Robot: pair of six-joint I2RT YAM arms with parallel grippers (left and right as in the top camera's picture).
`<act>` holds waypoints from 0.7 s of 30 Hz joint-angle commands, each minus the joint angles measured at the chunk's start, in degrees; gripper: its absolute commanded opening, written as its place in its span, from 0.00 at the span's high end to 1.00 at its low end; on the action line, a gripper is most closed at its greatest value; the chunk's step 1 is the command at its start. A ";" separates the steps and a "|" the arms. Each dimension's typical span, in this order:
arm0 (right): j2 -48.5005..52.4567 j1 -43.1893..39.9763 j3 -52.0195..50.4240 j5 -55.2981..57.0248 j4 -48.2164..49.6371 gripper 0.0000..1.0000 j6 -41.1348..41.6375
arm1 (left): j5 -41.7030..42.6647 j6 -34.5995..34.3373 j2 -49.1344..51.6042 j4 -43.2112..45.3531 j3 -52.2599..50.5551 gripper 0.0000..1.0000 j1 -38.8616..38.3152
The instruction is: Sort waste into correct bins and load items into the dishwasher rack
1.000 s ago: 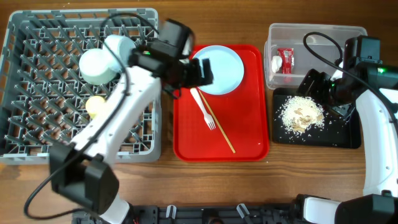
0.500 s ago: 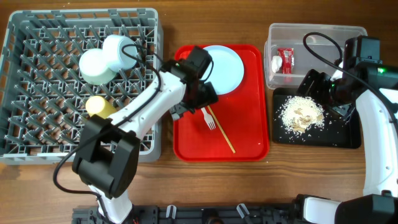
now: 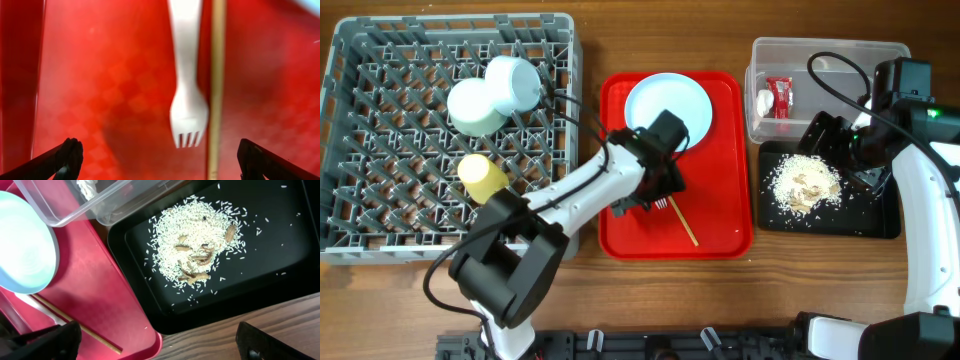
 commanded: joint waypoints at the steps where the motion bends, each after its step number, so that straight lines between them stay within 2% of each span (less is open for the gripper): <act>1: -1.27 -0.13 0.50 -0.55 -0.28 0.00 -0.76 | -4.79 -3.13 0.81 -0.02 -0.79 0.01 -0.90; 18: -1.27 -0.13 0.50 -0.55 -0.50 0.00 -0.79 | -6.21 -3.10 4.20 -0.68 -0.83 0.02 -0.98; 21: -1.27 -0.13 0.50 -0.55 -0.52 0.00 -0.79 | -6.21 -3.08 4.22 -1.14 -0.83 0.18 -0.98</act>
